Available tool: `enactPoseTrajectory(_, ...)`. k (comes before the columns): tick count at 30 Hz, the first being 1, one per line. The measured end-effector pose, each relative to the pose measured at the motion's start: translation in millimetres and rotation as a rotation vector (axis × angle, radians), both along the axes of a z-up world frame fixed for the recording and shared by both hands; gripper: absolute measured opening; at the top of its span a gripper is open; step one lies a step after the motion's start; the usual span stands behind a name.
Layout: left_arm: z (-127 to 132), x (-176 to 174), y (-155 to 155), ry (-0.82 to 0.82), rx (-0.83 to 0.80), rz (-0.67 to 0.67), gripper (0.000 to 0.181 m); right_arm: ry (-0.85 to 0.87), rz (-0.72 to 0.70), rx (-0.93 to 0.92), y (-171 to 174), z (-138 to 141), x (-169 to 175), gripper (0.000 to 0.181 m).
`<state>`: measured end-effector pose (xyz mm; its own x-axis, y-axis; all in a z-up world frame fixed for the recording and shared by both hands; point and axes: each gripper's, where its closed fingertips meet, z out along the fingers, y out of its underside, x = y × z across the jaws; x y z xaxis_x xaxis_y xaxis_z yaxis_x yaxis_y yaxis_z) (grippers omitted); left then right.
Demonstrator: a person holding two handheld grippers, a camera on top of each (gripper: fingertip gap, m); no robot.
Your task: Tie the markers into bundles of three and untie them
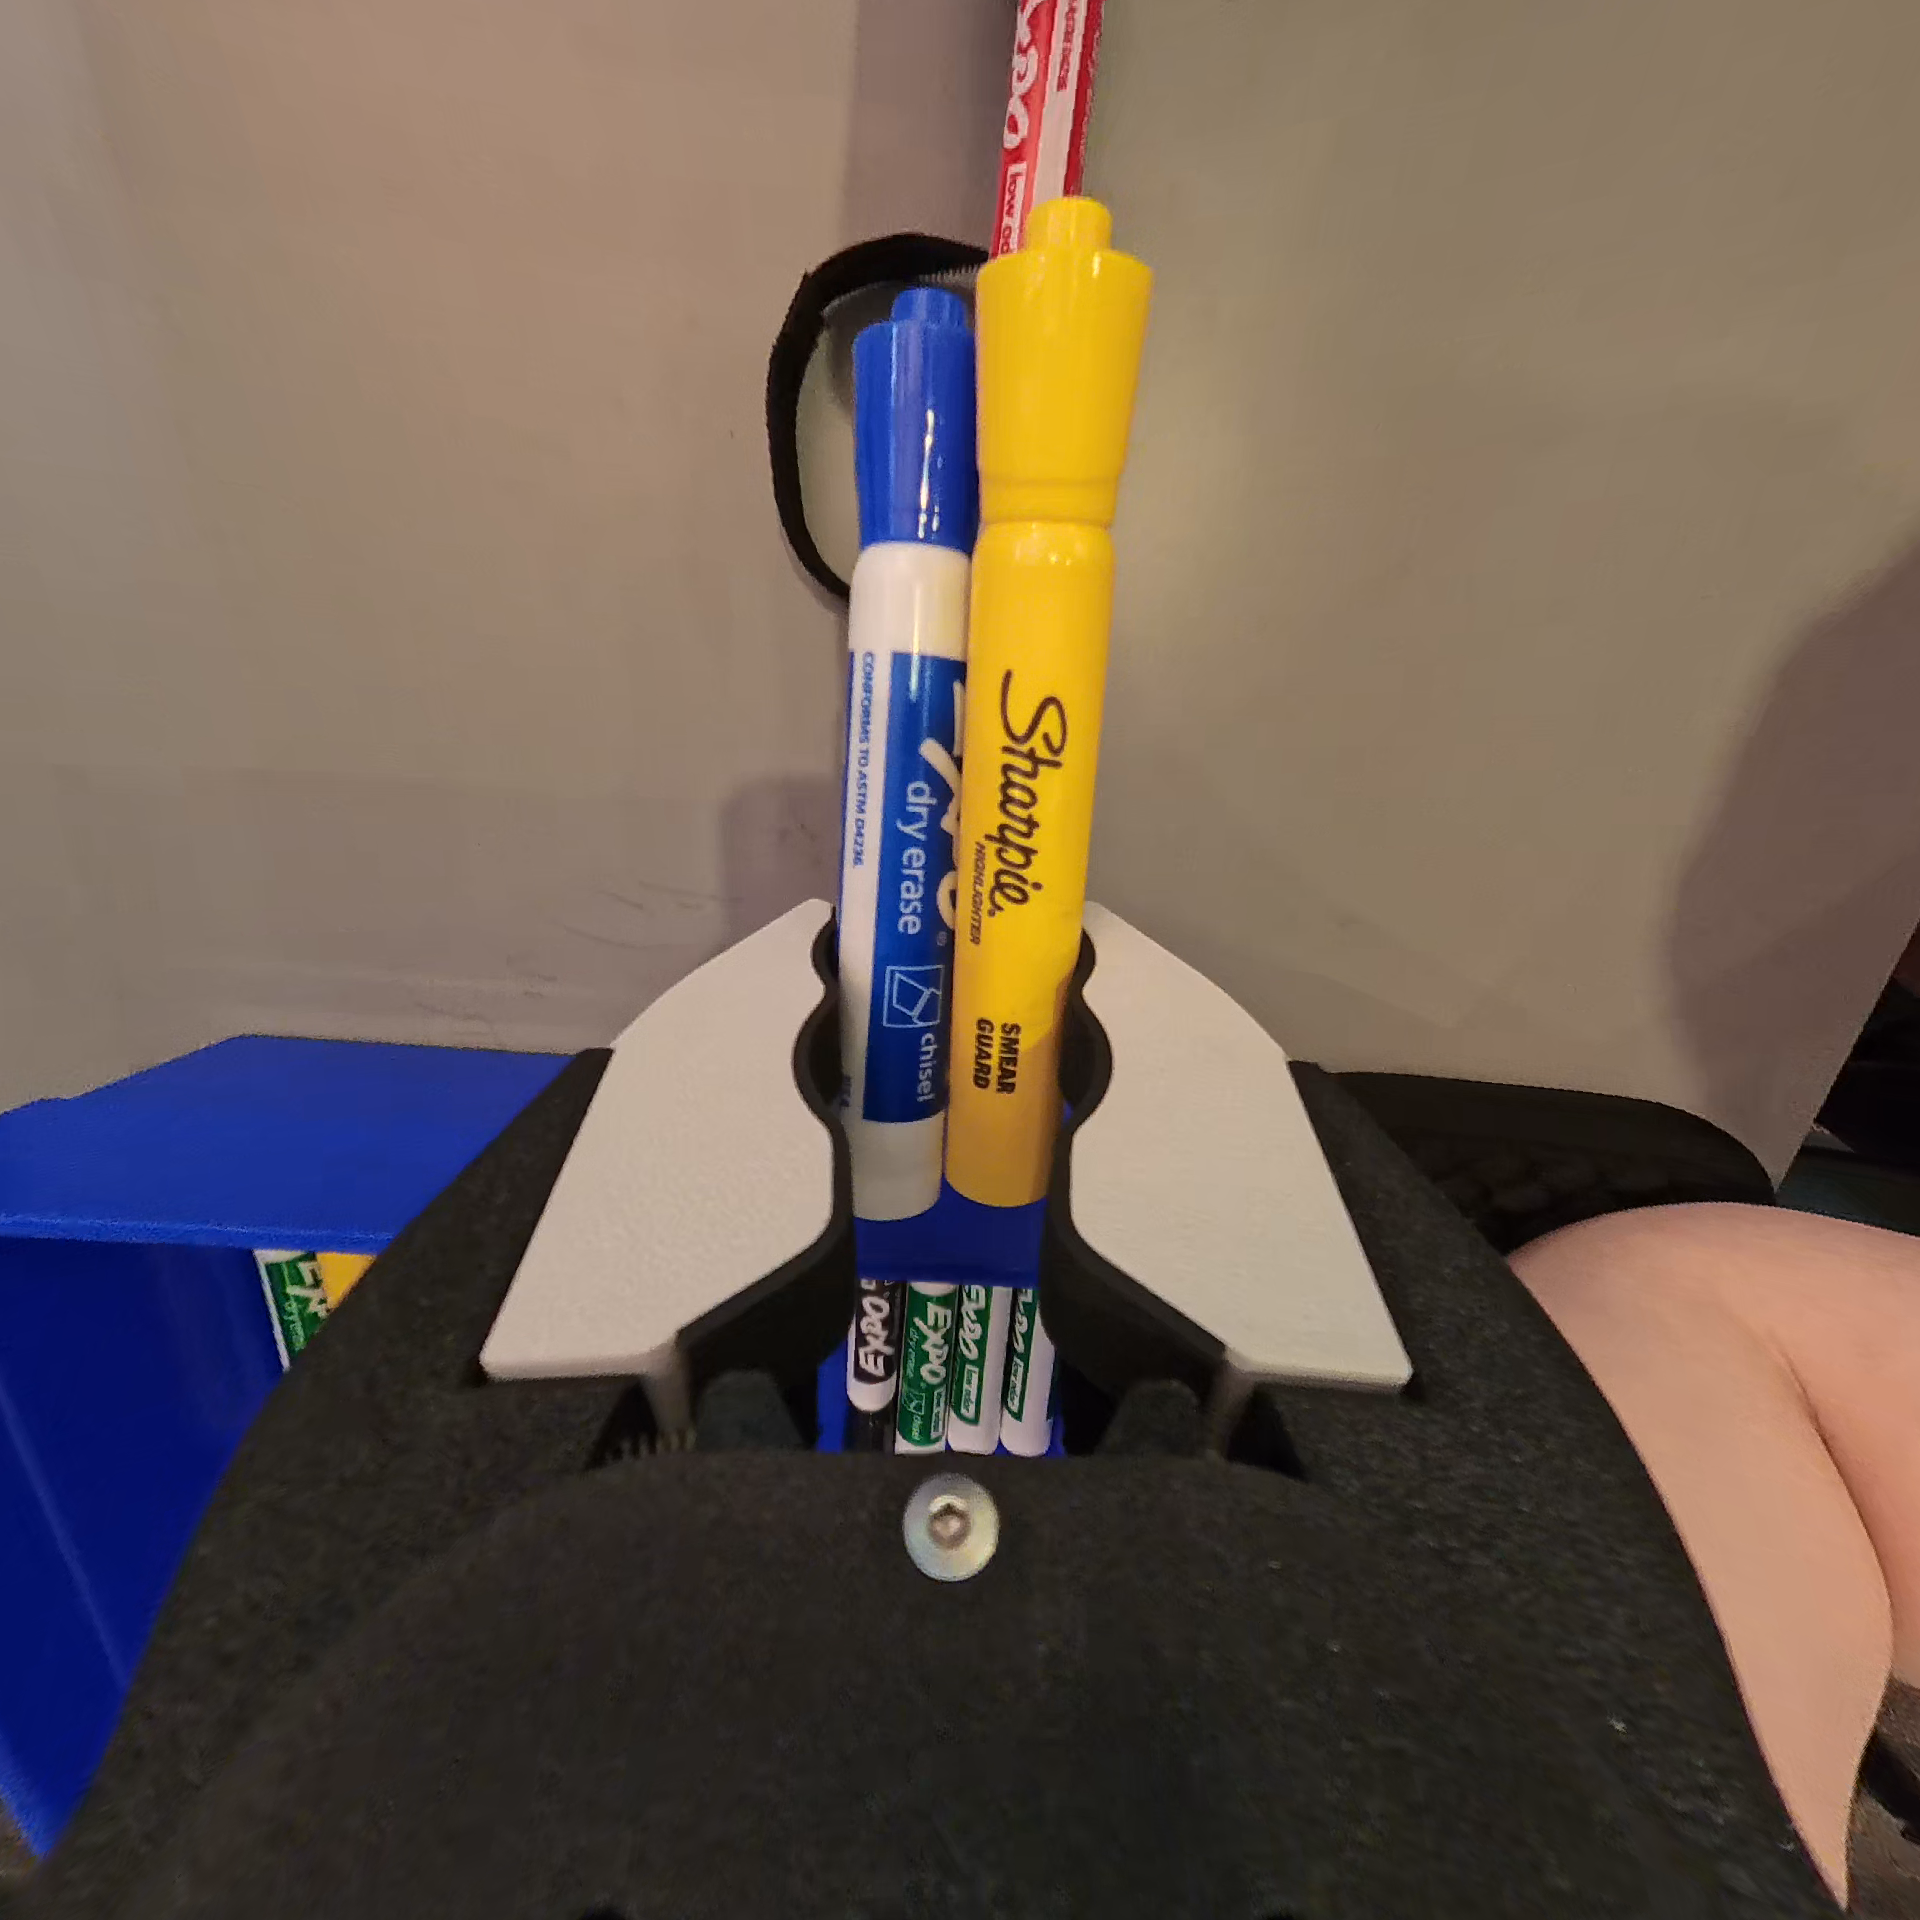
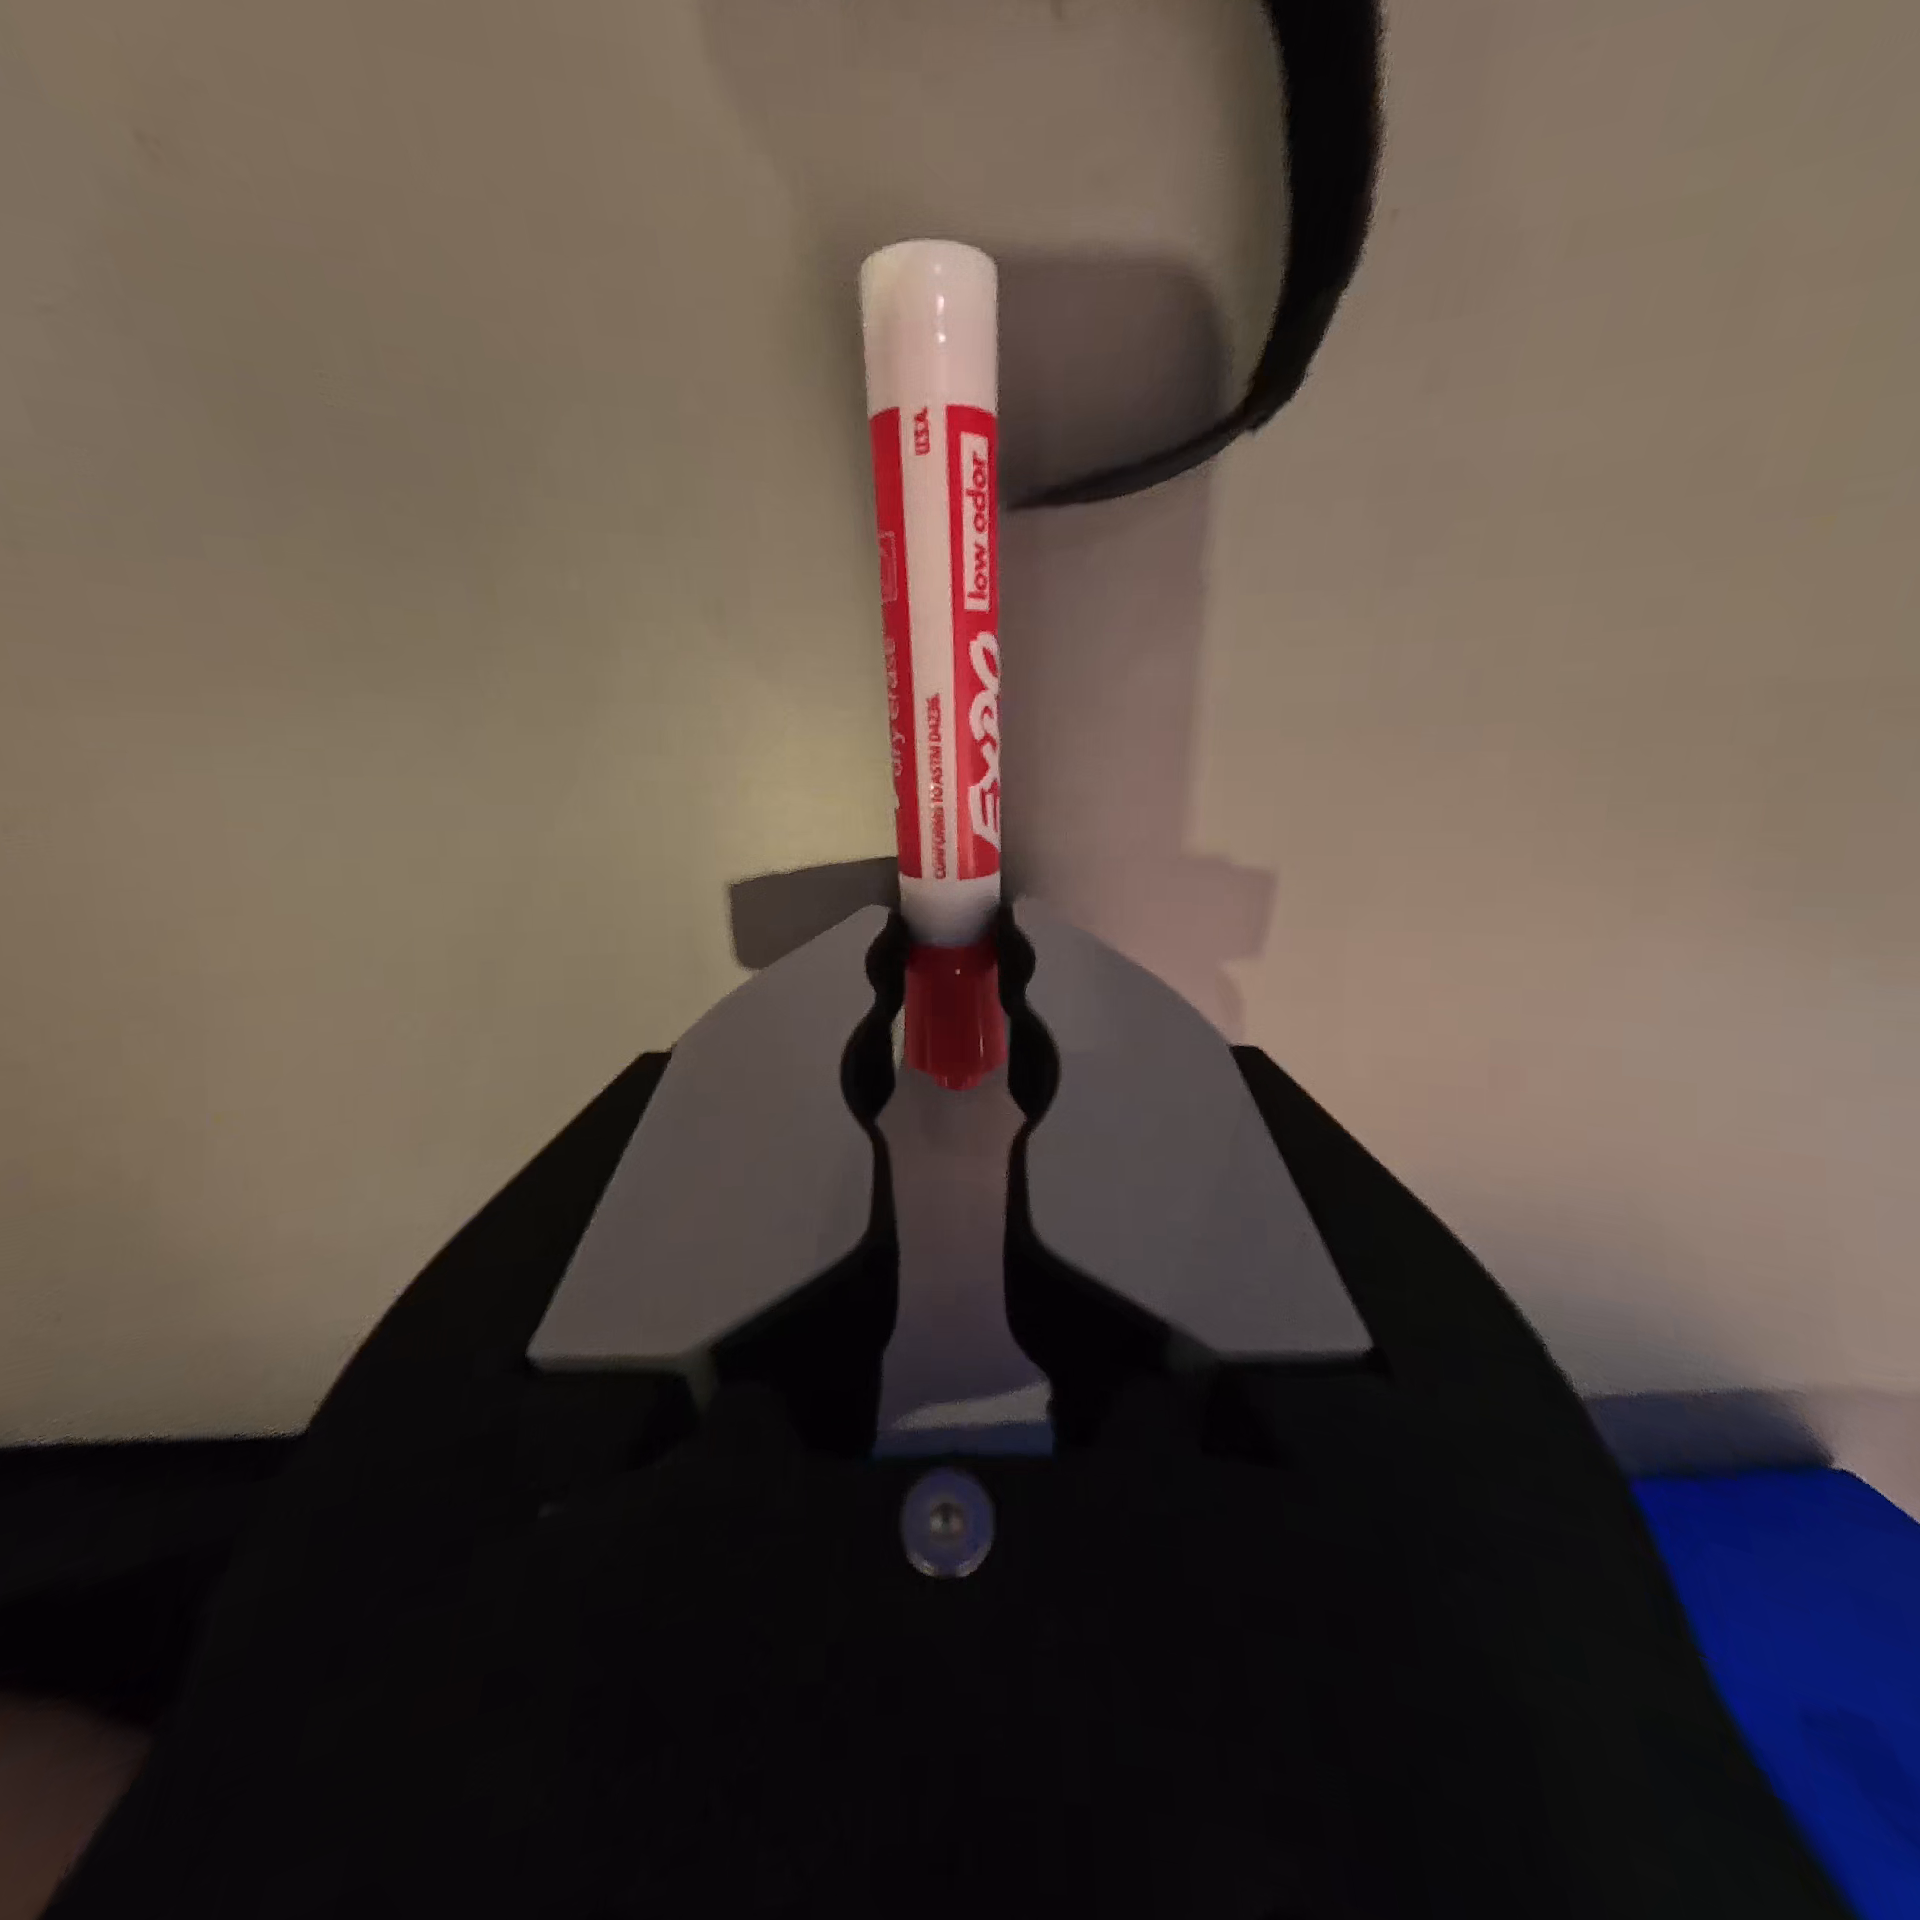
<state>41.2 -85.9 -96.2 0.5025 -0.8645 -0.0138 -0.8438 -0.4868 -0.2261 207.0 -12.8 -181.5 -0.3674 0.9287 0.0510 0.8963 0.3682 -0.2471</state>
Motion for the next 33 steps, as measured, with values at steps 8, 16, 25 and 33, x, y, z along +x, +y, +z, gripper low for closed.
enactPoseTrajectory(8, -9.9, 5.9, 2.0, 0.039, -0.030, -0.015, 0.039, 0.163, 0.153, -0.092, -29.0, 67.8, 16.0, 0.018)
enactPoseTrajectory(16, -16.0, 31.8, 17.8, 0.030, 0.016, -0.068, 0.038, 0.402, 0.009, 0.280, -1.1, 130.4, -10.9, 0.018)
enactPoseTrajectory(25, -29.6, 57.1, 32.3, 0.013, 0.042, -0.109, 0.038, 0.311, 0.010, 0.468, -4.7, 112.8, -33.7, 0.018)
enactPoseTrajectory(33, -25.9, 67.9, 39.7, -0.022, 0.084, -0.119, 0.038, 0.234, -0.022, 0.631, 8.4, 117.4, -27.4, 0.019)
